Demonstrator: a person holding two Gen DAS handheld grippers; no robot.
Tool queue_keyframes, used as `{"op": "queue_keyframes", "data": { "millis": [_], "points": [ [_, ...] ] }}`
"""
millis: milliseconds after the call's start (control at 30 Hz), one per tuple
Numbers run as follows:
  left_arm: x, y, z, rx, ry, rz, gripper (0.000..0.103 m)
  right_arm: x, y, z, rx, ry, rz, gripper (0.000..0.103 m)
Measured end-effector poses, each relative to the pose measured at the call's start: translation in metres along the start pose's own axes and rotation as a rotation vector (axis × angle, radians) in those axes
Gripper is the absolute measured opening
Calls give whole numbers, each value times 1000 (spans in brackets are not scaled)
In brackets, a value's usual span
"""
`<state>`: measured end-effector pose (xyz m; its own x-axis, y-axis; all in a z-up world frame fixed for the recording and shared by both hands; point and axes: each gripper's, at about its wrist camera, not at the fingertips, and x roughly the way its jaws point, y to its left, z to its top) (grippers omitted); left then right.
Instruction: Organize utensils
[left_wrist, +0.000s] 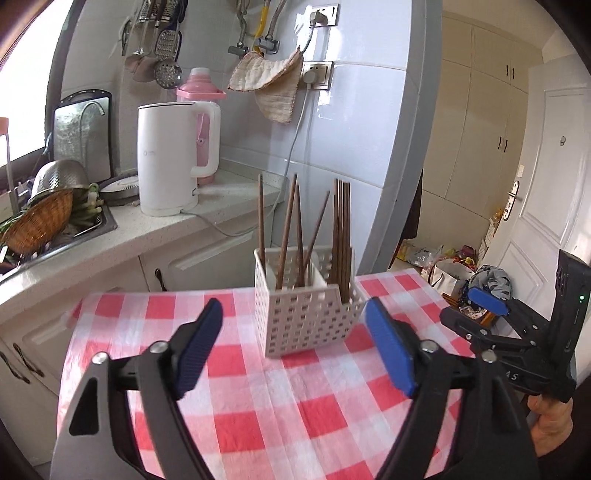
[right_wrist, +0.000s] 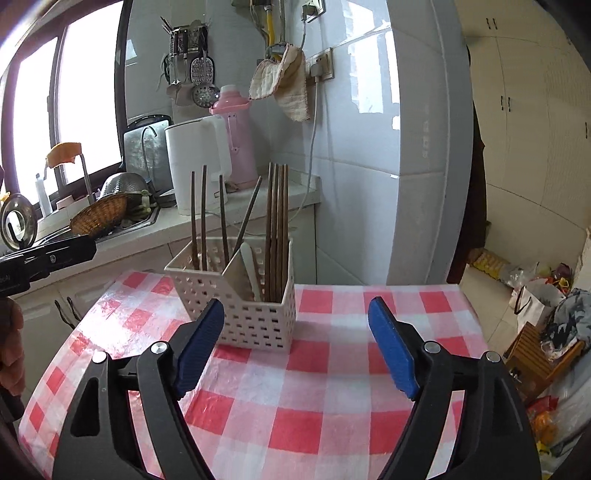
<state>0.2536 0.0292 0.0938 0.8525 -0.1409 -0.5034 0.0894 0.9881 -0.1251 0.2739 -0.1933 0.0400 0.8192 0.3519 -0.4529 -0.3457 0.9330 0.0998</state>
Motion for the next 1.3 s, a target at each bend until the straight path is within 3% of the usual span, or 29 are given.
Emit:
{"op": "queue_keyframes", "data": {
  "millis": [133, 233, 300, 1300],
  "points": [
    [-4, 0, -44, -27, -12, 19, 88, -16, 4, -35, 6, -23, 2, 83],
    [-4, -2, -64, -31, -16, 23, 91, -18, 5, -47, 7, -24, -14, 84],
    [-5, -4, -70, -27, -35, 30, 98, -19, 5, -50, 2, -34, -23, 84],
    [13, -6, -73, -22, -40, 30, 98, -13, 9, -50, -8, -37, 23, 84]
  ]
}}
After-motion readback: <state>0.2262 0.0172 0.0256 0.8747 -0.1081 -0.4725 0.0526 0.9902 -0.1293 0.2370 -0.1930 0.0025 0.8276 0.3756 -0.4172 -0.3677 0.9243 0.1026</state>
